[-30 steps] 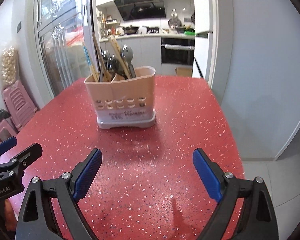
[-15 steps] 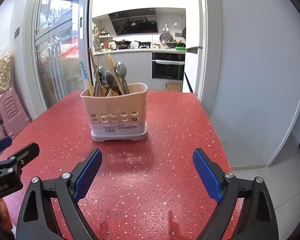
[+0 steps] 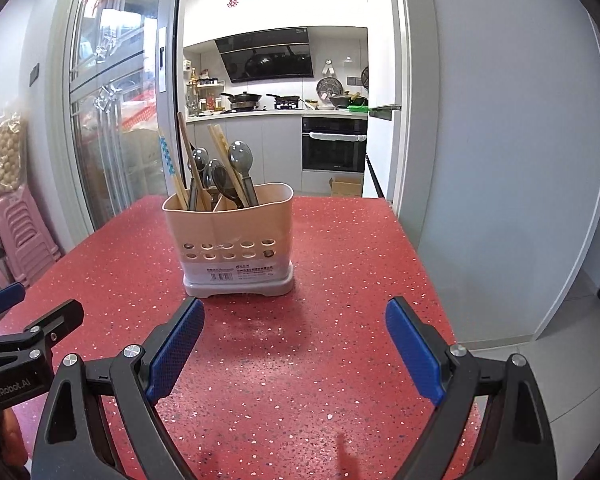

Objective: Organize utensils

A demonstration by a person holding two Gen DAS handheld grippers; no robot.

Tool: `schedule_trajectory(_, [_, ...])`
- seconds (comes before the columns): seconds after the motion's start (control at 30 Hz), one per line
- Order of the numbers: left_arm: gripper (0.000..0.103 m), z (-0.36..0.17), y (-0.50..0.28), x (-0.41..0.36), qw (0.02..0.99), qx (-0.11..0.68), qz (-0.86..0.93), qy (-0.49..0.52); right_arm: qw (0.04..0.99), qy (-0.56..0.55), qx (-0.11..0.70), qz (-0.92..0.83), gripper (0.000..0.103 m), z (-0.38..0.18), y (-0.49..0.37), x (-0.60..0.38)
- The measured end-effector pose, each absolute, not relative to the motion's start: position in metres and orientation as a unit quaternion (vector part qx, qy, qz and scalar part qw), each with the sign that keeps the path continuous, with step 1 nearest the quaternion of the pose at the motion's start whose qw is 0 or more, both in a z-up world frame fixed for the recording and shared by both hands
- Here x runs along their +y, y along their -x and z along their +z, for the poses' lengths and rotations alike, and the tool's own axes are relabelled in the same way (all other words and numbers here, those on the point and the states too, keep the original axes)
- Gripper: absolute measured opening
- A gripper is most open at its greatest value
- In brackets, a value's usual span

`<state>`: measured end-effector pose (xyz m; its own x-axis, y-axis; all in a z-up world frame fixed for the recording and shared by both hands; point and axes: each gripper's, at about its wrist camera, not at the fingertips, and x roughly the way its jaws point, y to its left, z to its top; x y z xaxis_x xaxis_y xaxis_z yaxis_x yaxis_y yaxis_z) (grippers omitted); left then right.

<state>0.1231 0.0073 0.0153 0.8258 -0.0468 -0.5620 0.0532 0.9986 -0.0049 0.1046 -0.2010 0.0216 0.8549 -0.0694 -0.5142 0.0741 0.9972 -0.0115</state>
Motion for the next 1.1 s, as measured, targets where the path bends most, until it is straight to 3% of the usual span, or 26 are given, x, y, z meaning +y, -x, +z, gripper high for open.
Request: schedule_trajectory(1.1, [0.103,0.0106,-0.1247,0.012,0.953,0.301,-0.021,-0.013,0.961,0.0,0.274,-0.028,0.094,0.014,-0.1052,-0.1934])
